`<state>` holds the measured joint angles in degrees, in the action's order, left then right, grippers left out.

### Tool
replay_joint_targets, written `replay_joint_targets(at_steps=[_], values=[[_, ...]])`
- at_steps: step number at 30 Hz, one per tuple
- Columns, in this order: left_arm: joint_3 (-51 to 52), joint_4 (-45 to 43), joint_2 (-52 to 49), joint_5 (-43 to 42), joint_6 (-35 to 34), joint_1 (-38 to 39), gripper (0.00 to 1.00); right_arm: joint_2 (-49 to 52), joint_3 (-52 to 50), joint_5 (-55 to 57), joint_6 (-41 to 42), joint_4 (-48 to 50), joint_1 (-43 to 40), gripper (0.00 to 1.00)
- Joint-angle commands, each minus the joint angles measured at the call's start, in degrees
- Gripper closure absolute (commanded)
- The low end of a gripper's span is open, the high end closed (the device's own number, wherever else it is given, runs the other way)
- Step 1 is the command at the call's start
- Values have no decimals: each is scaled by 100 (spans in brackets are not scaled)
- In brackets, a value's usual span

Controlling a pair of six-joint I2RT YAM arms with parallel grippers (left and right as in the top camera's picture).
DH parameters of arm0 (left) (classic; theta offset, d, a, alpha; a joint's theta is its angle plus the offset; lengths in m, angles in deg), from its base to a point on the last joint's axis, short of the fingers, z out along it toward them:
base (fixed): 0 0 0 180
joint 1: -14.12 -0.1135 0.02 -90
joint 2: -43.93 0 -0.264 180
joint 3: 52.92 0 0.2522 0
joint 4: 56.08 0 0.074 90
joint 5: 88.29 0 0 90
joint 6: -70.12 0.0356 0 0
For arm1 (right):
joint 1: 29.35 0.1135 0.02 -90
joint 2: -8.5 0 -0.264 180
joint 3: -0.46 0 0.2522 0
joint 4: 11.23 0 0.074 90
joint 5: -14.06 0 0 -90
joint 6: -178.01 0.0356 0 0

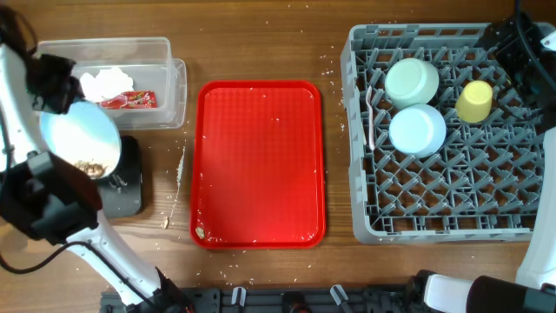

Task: Sort waste into correct bins and load items into the dishwasher rack
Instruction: 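Tilt the plate over the black tray to dump the rice scraps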

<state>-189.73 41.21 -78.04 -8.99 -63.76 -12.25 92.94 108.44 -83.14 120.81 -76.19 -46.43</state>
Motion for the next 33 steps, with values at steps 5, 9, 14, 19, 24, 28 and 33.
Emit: replay_joint_targets(at_steps=[5,9,14,19,24,28,33], values=[[-125,472,79,-2415,1300,-1279,96,55,24,98,39,13,-15,0],[-76,719,79,-3117,1794,-1853,96,52,24,101,39,13,-15,0],[184,1123,72,-3974,2741,-2544,96,52,24,98,39,13,-15,0],[540,1303,57,-4824,3370,-2918,96,52,24,98,39,13,-15,0],[1622,1303,68,-5908,4210,-2973,96,52,24,98,39,13,-15,0],[1912,1311,94,-6000,4489,-2990,96,52,24,101,37,13,-15,0],[2024,1311,315,-5984,4527,-3115,96,52,24,98,37,13,-15,0]])
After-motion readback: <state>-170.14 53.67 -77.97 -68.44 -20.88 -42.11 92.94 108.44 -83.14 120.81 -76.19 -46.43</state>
